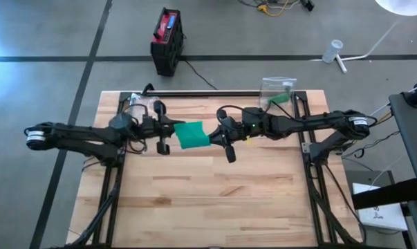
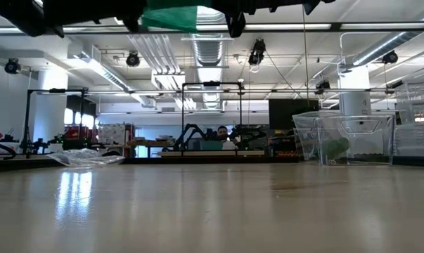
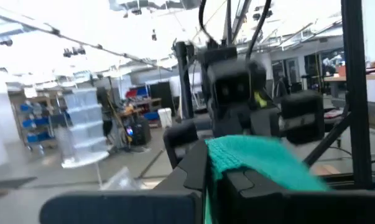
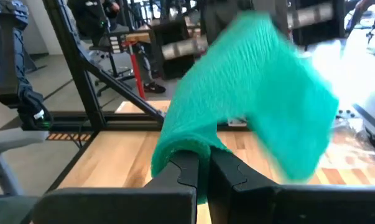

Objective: Roll bandage
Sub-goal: Roll the dark green bandage

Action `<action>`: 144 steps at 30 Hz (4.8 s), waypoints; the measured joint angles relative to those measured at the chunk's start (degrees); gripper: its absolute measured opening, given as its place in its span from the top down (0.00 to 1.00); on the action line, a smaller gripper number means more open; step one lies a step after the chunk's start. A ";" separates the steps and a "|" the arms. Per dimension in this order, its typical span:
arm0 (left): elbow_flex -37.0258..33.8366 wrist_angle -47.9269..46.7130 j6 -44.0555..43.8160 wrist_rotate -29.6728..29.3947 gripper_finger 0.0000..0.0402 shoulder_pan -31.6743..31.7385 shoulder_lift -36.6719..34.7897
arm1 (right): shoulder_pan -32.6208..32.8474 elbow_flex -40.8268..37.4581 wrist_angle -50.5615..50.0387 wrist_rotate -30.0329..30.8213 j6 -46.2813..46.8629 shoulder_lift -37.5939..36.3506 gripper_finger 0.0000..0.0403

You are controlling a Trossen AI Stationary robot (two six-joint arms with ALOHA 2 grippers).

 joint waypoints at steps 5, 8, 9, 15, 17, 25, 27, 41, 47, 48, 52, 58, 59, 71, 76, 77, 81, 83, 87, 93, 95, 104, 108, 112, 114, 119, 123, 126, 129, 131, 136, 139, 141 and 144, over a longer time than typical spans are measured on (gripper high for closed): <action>2.28 -5.82 3.10 -0.10 1.00 0.00 -4.55 | 0.29 -0.02 -1.56 -1.57 -0.10 0.04 0.99; 3.94 -8.36 4.34 -0.08 1.00 0.00 -5.86 | 0.68 -0.02 -1.63 -2.95 -0.14 0.31 0.99; 4.28 -8.44 4.38 -0.10 1.00 0.02 -5.89 | 0.88 -0.02 -1.63 -3.02 -0.28 0.33 0.99; 5.68 -8.83 4.39 0.06 1.00 0.02 -4.49 | 1.09 -0.02 -1.66 -4.95 -0.90 0.32 0.99; 6.18 -8.81 4.34 2.04 1.00 0.02 -3.60 | 1.14 -0.02 -1.63 -4.96 -1.66 0.32 0.99; 10.01 -11.62 4.91 4.78 1.00 0.44 0.33 | 1.21 0.17 -3.63 -5.12 -3.77 0.33 0.99; 10.60 -12.35 5.72 4.66 1.00 0.95 0.82 | 1.39 0.73 -4.89 -7.44 -3.84 0.33 0.99; 11.55 -14.78 5.45 4.42 1.00 1.31 6.04 | 2.57 2.72 -6.15 -12.08 -7.29 0.31 0.99; 11.55 -17.25 3.78 4.46 1.00 1.29 7.03 | 2.79 5.30 -6.02 -14.59 -10.79 0.31 0.99; 11.55 -18.31 3.42 4.46 1.00 1.29 6.99 | 2.80 5.58 -6.05 -14.60 -11.75 0.31 0.99; 11.53 -21.56 0.60 4.93 1.00 1.24 5.97 | 2.80 6.59 -6.34 -14.53 -14.65 0.27 0.99; 11.51 -22.05 -1.87 7.73 1.00 0.85 4.60 | 2.89 7.63 -6.42 -10.42 -17.62 0.11 0.99; 11.51 -22.50 -1.96 7.74 1.00 0.68 4.29 | 2.89 7.67 -6.46 -9.74 -17.86 0.11 0.99; 8.92 -27.72 -3.76 7.81 1.00 -1.39 0.07 | 2.95 9.50 -6.35 1.67 -18.20 -0.31 0.99; 6.38 -24.95 -5.80 7.82 1.00 -1.99 -1.43 | 2.95 10.15 -5.97 6.61 -18.17 -0.33 0.99; 6.10 -24.66 -6.33 7.81 1.00 -2.01 -1.73 | 2.95 10.27 -5.85 7.73 -18.17 -0.33 0.99; 5.76 -23.38 -7.13 7.81 1.00 -2.01 -2.79 | 2.93 10.27 -5.93 9.45 -18.04 -0.33 0.99; 5.77 -22.56 -7.14 7.79 1.00 -2.01 -3.07 | 2.93 10.27 -5.42 9.45 -17.35 -0.22 0.99; 5.82 -21.81 -7.15 7.76 0.99 -2.01 -2.81 | 2.93 10.27 -4.66 10.22 -16.67 0.14 0.99; 5.82 -21.25 -7.31 7.35 0.94 -1.99 -1.39 | 2.89 10.25 -1.19 14.11 -16.82 1.07 0.99; 5.82 -21.28 -7.33 7.35 0.93 -1.99 -1.16 | 2.89 10.25 -1.26 14.13 -17.59 1.07 0.99; 5.82 -22.41 -6.11 7.30 0.85 -1.99 -2.63 | 2.78 10.25 -1.57 14.13 -18.27 1.11 0.99; 5.85 -24.37 -4.09 5.36 0.79 -1.99 -2.79 | 2.78 10.25 -1.57 14.13 -18.35 1.14 0.99; 5.85 -25.43 -1.34 0.73 0.73 -1.97 -2.86 | 2.78 10.25 -1.63 14.11 -18.37 1.14 0.99; 5.85 -25.79 0.65 -0.38 0.70 -1.92 -3.09 | 2.78 10.25 -1.63 14.11 -18.38 1.14 0.99; 5.85 -26.87 4.74 -1.69 0.63 -1.95 -3.56 | 2.78 10.23 -1.64 14.06 -18.37 1.14 0.99; 5.85 -28.71 6.03 -1.68 0.59 -1.97 -5.21 | 2.75 10.23 -1.75 14.00 -18.42 1.06 0.99; 5.85 -32.27 7.72 -1.66 0.56 -1.97 -7.98 | 2.75 10.21 -2.79 13.91 -19.42 0.43 0.99; 5.85 -34.27 8.68 -1.68 0.53 -1.97 -11.60 | 2.72 10.21 -5.48 13.37 -20.06 -0.69 0.99; 5.85 -34.28 8.80 -1.66 0.52 -1.97 -13.84 | 2.41 10.20 -7.75 9.60 -20.72 -1.75 0.99; 5.87 -32.45 6.99 0.78 0.51 -1.97 -16.28 | 1.99 10.14 -8.19 -0.41 -21.37 -3.60 0.99; 5.87 -28.73 5.32 5.87 0.52 -1.99 -15.93 | 1.79 10.16 -8.10 -0.73 -23.44 -3.69 0.99; 5.91 -25.63 4.55 7.41 0.53 -2.01 -15.23 | 1.49 10.14 -8.32 -0.67 -23.72 -3.65 0.99; 5.91 -22.93 4.38 7.41 0.55 -1.98 -13.87 | 0.84 10.16 -7.96 -0.67 -22.59 -3.55 0.99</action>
